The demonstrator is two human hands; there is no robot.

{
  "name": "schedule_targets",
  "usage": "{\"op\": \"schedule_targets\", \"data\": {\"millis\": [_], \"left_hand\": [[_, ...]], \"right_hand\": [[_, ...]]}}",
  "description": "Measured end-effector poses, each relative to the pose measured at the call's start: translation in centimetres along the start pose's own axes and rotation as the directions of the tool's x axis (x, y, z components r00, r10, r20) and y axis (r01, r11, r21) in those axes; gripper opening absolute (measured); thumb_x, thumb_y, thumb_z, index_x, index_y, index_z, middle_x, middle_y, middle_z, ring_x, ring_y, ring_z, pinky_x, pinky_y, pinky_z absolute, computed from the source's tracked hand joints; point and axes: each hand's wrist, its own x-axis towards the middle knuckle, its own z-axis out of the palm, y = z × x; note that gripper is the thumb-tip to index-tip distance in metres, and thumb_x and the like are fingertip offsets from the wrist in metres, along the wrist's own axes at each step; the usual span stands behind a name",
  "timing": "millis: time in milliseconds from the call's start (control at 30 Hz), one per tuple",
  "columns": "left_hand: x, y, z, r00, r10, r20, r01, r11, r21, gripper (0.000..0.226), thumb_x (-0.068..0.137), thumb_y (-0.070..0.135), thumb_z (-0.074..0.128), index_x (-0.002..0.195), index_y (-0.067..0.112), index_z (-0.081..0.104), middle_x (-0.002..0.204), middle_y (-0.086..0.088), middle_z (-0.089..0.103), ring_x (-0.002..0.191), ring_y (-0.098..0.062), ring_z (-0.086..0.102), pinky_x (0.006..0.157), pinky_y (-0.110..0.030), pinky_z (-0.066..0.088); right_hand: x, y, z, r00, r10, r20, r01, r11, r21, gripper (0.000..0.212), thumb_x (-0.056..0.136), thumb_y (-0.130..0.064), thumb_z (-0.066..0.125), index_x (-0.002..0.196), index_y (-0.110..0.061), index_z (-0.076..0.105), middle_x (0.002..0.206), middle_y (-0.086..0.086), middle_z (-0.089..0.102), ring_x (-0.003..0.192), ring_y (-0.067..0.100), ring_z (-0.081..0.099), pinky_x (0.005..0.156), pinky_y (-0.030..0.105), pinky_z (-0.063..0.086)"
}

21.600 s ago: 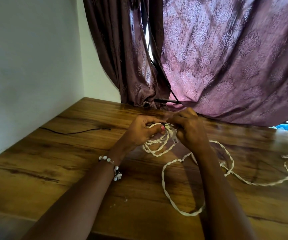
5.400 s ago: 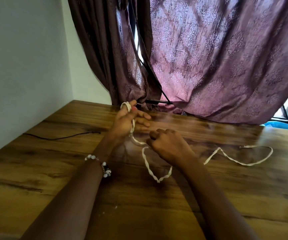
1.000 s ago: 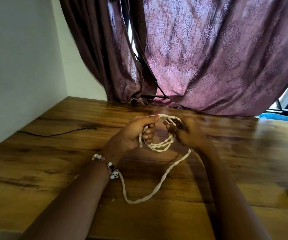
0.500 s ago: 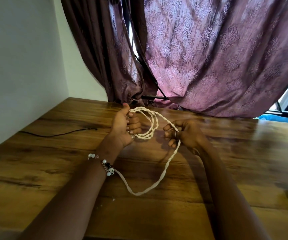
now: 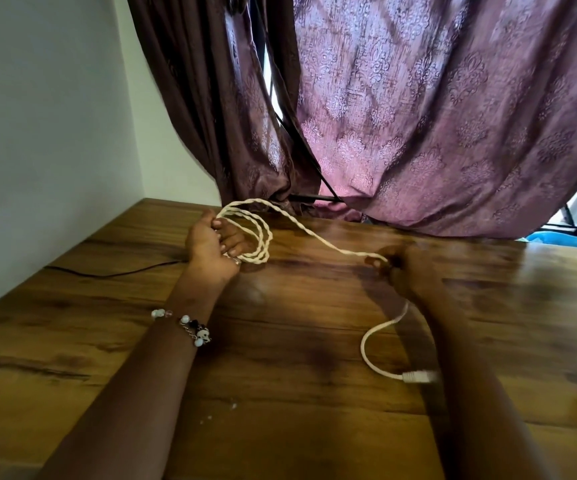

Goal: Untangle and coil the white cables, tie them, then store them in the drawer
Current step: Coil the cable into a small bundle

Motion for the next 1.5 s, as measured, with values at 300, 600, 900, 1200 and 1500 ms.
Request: {"op": "schedule_targets", "data": {"millis": [300, 600, 900, 1200, 1500], "left_hand": [[-1.0, -2.7, 1.3, 0.964, -0.125, 0.234, 0.111, 0.991, 0.074, 0.055, 0.097, 0.054, 0.031, 0.055, 0.02, 0.042, 0.036, 0.01, 0.027, 0.025, -0.003, 0.022, 0.028, -0.015, 0.016], [-2.3, -5.0, 2.1, 0.966, -0.075, 0.249, -0.042, 0.899, 0.436, 0.044, 0.1, 0.043, 0.031, 0.078, 0.01, 0.049, 0.061, -0.009, 0.065, 0.049, -0.019, 0.062, 0.048, -0.028, 0.054], [-3.3, -6.7, 2.2, 0.877, -0.29, 0.382, -0.128, 0.627, 0.769, 0.042, 0.101, 0.036, 0.032, 0.075, 0.008, 0.049, 0.045, -0.003, 0.049, 0.032, -0.011, 0.044, 0.037, -0.018, 0.036], [-2.5, -5.6, 1.7, 0.595, -0.604, 0.53, 0.188, 0.746, 0.639, 0.04, 0.096, 0.043, 0.029, 0.081, 0.011, 0.047, 0.037, 0.007, 0.034, 0.027, -0.003, 0.029, 0.036, -0.019, 0.016], [-2.2, -5.8, 1.5, 0.407, -0.617, 0.673, 0.414, 0.782, 0.466, 0.037, 0.085, 0.048, 0.06, 0.075, 0.013, 0.056, 0.036, 0.006, 0.033, 0.027, -0.006, 0.026, 0.036, -0.015, 0.033]], "right_hand": [[-0.6, -3.6, 1.2, 0.915, -0.349, 0.201, 0.387, 0.625, -0.678, 0.031, 0.095, -0.032, 0.048, 0.124, -0.038, 0.06, 0.102, 0.002, 0.064, 0.101, 0.028, 0.057, 0.067, 0.033, 0.043], [-0.6, -5.4, 4.0, 0.727, -0.665, 0.172, 0.687, 0.702, -0.187, 0.025, 0.09, -0.036, 0.054, 0.097, -0.023, 0.074, 0.08, 0.002, 0.059, 0.076, 0.017, 0.052, 0.065, 0.029, 0.04], [-0.2, -4.9, 3.7, 0.824, -0.516, -0.234, 0.553, 0.822, 0.139, 0.01, 0.077, -0.019, 0.076, 0.085, -0.013, 0.076, 0.082, -0.005, 0.071, 0.073, -0.003, 0.062, 0.064, 0.017, 0.046], [0.7, -3.1, 3.3, 0.814, -0.509, -0.28, 0.541, 0.839, 0.048, 0.021, 0.086, -0.033, 0.065, 0.095, -0.016, 0.075, 0.086, -0.001, 0.07, 0.073, 0.014, 0.061, 0.063, 0.034, 0.05], [0.0, -4.1, 5.3, 0.924, -0.374, -0.079, 0.378, 0.86, 0.342, 0.026, 0.09, -0.048, 0.047, 0.08, -0.031, 0.065, 0.06, -0.007, 0.062, 0.055, 0.01, 0.057, 0.053, 0.034, 0.045]]}}
